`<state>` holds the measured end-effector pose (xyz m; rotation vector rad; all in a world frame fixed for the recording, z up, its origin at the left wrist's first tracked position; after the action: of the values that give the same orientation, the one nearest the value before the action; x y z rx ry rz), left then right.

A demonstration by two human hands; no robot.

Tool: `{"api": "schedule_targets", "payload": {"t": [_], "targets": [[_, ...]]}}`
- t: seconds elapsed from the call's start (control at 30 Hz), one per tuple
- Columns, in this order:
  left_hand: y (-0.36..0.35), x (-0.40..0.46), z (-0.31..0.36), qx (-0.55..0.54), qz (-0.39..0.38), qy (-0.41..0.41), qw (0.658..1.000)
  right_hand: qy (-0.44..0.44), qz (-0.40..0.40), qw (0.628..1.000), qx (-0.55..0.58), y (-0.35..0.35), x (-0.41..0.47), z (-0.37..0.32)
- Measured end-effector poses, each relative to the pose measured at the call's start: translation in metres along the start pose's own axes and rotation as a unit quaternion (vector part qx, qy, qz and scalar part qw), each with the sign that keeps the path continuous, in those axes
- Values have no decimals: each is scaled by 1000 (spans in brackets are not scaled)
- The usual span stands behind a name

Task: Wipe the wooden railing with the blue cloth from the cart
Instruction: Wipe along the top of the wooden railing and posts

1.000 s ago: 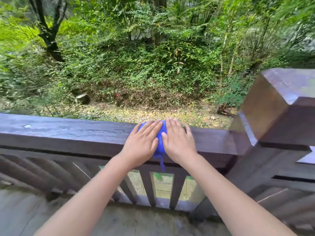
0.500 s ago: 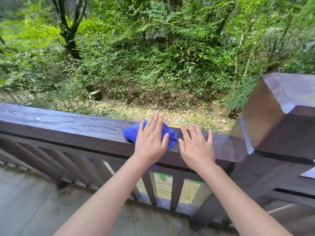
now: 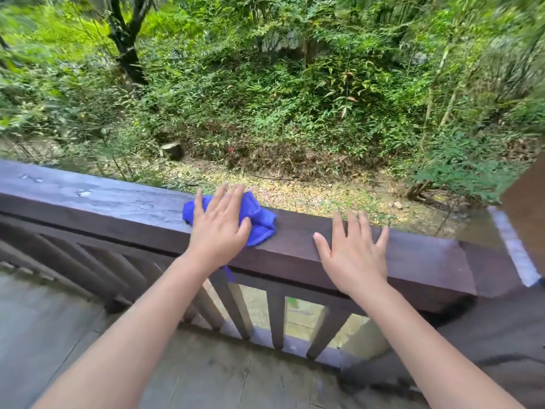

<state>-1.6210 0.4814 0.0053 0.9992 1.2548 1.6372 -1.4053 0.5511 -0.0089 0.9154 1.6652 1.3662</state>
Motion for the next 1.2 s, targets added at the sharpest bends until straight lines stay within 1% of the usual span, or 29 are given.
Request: {"api": "schedule_targets", "payload": {"t": [0.1,0.17,0.23,0.3,0.33,0.47,0.5,0.57,0.63,0.77,0.87,1.03,1.13,1.2], "targets": [[15,0,-74,-4,14,61,998,-2,7,1000,9,-3,7,-37],[23,-2,-111,-16,14,98,995,-11,9,1000,17,-4,10,-57],[27,-3,-126,-26,10,124,992,-25,13,999,22,-4,12,-69],[26,-4,-118,-31,11,131,991,-38,20,999,21,-4,12,-72],[23,-3,-103,-37,6,113,993,-41,24,999,22,-3,12,-72],[2,-1,-22,-32,-52,-38,997,-52,26,998,3,-3,12,-72],[0,1,-14,-28,-62,-56,996,-55,25,998,0,-3,11,-71],[2,4,-17,-15,-51,-82,995,-59,20,998,2,-3,12,-70],[7,4,-36,-11,-30,-104,994,-66,13,998,4,-3,12,-69],[15,7,-88,-19,-16,-90,996,-74,-1,997,-6,-6,14,-95],[21,8,-120,-19,-8,-78,997,-61,4,998,-11,-9,22,-138],[30,10,-176,-18,11,-44,999,-10,6,1000,-3,-17,36,-216],[39,14,-226,-14,6,-17,1000,16,0,1000,7,-21,46,-258],[47,16,-271,-10,10,21,1000,33,-1,999,9,-24,51,-282]]}}
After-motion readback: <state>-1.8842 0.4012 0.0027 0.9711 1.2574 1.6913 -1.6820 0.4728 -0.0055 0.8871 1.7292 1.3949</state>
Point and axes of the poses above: each hand's wrist, its own x-axis towards the middle knuckle, its own y-axis out of the back of the hand, z = x × y, the point moved 7 cm from there along x, towards the middle knuckle, and after that the axes turned 10 degrees about -z, right-handed, at the moved point
